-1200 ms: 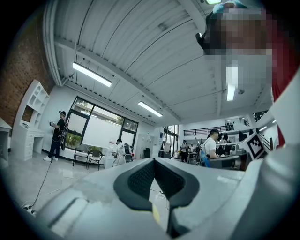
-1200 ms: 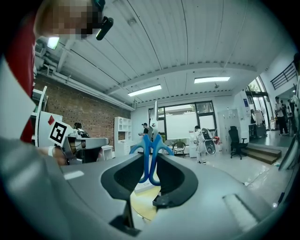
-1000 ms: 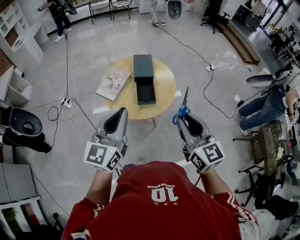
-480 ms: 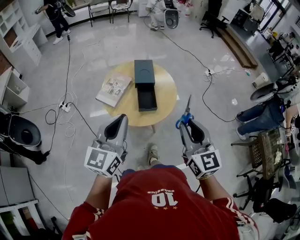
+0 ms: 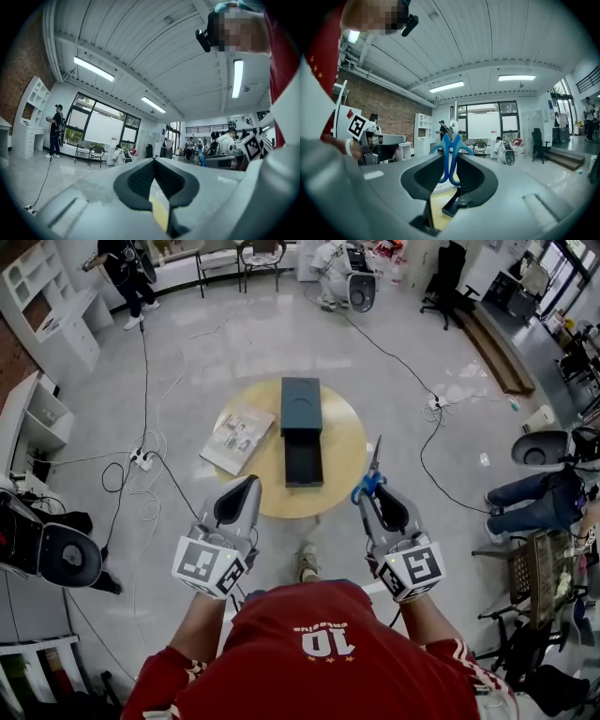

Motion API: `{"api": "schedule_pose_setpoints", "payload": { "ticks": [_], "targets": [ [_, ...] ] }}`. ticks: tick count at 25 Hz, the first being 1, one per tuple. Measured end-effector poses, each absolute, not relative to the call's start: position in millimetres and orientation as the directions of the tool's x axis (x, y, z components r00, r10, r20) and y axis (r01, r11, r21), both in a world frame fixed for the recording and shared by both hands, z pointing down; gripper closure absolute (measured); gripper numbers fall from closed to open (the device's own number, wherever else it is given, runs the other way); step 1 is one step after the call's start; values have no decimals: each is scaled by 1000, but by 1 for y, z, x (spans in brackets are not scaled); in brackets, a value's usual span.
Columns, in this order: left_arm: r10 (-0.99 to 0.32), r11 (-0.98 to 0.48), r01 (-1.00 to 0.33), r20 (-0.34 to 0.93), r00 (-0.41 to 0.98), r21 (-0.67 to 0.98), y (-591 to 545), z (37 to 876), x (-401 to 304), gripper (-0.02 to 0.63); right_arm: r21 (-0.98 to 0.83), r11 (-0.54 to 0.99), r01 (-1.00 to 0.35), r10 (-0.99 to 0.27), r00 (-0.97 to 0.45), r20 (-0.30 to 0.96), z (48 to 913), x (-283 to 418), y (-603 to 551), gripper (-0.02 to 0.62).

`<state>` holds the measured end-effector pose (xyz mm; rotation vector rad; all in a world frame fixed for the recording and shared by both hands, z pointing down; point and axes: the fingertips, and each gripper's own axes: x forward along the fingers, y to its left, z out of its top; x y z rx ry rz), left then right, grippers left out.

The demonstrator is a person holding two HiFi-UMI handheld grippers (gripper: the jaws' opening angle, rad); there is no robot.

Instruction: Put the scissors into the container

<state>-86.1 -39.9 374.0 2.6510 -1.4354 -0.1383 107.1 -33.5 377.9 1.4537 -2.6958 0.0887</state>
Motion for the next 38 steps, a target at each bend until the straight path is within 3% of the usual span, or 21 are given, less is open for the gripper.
{"api": "schedule_pose_setpoints", "payload": {
  "ticks": [22, 38],
  "targets": [
    [-849, -525, -847, 20, 529, 84, -172, 362, -35, 603, -91, 649, -755, -741, -655, 147, 387, 127, -173, 506],
    [-816, -571, -815, 45, 576, 97, -178, 399, -72, 603, -127, 626, -769, -682, -620, 389, 475, 76, -178, 506]
  ]
}}
